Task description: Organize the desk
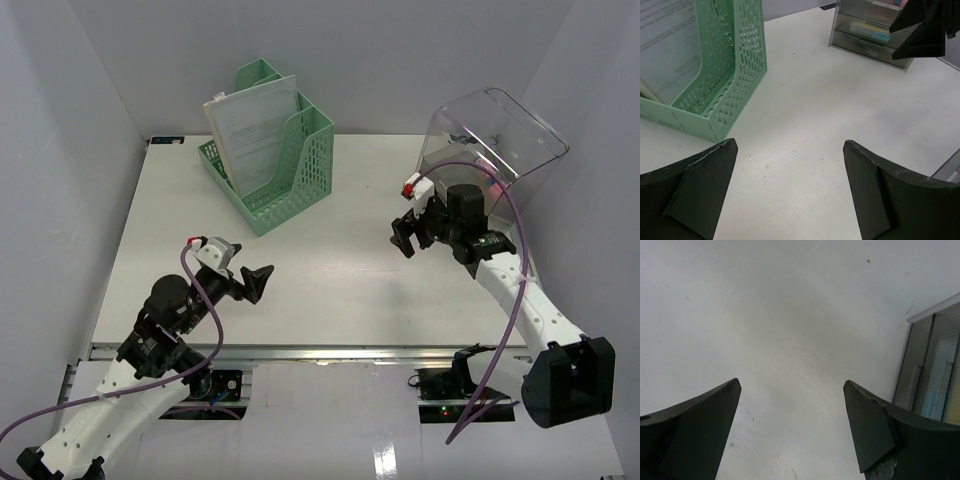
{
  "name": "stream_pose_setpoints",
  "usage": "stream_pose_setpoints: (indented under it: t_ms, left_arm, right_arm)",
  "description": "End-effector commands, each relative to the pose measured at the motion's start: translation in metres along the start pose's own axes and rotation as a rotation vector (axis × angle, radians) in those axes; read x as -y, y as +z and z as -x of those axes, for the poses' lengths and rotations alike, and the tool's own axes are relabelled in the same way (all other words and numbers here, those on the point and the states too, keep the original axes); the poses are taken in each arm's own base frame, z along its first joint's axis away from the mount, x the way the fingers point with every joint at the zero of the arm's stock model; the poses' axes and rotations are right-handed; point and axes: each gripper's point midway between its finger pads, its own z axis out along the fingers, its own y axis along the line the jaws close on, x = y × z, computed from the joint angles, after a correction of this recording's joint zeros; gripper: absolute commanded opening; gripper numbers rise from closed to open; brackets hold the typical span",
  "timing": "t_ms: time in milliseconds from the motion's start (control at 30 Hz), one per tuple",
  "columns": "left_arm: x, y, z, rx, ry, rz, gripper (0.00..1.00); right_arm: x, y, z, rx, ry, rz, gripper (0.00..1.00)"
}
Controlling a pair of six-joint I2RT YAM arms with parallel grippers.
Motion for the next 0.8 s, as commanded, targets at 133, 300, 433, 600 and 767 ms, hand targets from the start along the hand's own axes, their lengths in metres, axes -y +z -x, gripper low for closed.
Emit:
stream_pose_setpoints:
  t_ms: [133,300,433,600,767]
  left_arm:
    - [0.008,0.001,0.004,0.008,-0.007,-0.047,0.98]
    - [0.007,0.002,0.002,0.002,-0.003,-0.042,0.98]
    - [0.006,0.002,0.002,0.003,-0.002,-0.036,0.98]
    - [0.006,0.002,0.002,0.001,-0.002,-0.036,0.98]
    - [0.006,0.002,0.002,0.003,0.000,-0.036,0.98]
  right_arm:
    - [0.017,-0.029,0.009,0.186,0.106,-0.104,0.90]
    - [0.021,-0.031,0.004,0.195,0.123,-0.111,0.90]
    - [0.028,-0.036,0.003,0.197,0.117,-0.140,0.90]
    - [0.031,-0.042,0.003,0.210,0.115,-0.149,0.90]
    - [0.034,-0.044,0.003,0.214,0.116,-0.162,0.90]
